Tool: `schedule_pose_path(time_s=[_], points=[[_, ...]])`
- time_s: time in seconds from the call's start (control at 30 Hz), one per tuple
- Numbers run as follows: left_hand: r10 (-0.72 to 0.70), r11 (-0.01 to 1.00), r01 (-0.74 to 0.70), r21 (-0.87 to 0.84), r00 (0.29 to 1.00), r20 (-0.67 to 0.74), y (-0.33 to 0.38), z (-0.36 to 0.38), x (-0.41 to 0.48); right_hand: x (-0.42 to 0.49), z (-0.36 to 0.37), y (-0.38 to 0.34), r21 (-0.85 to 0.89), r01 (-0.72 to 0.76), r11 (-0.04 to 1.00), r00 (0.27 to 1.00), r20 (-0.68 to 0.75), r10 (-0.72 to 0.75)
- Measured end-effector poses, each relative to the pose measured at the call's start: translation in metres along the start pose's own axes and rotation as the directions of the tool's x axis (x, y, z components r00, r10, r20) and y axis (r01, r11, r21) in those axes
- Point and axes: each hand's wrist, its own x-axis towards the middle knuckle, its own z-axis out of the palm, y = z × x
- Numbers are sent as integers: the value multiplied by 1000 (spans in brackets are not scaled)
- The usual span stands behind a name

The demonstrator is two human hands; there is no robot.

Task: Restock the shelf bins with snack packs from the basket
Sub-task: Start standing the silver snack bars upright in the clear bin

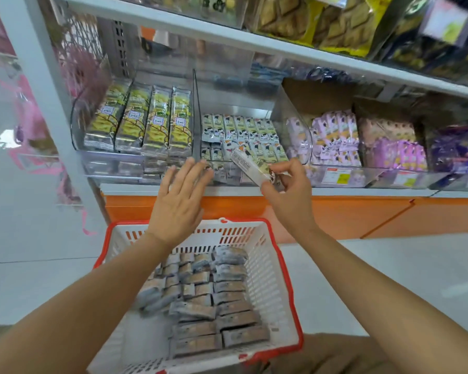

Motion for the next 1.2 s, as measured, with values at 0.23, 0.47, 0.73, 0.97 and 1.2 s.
schedule_pose_path(time_s=[0.23, 0.47, 0.73, 0.97, 1.2], points=[[3, 986, -13, 168, 998, 60, -15, -1, 7, 70, 35, -18, -294, 61, 954, 997, 53, -48], [36, 989, -36, 144, 999, 0, -18, 9, 6, 100, 65, -10, -483, 22, 875, 983, 171, 69], [30, 997, -26, 78, 998, -48, -22, 20, 2, 114, 78, 3, -548, -123, 828, 916, 257, 307], [26, 997, -24, 72, 999, -21, -23, 21, 3, 120, 82, 7, -551, -155, 820, 886, 291, 362], [21, 998, -22, 65, 1000, 21, -21, 15, 0, 113, 72, 5, -453, -161, 877, 909, 279, 310]])
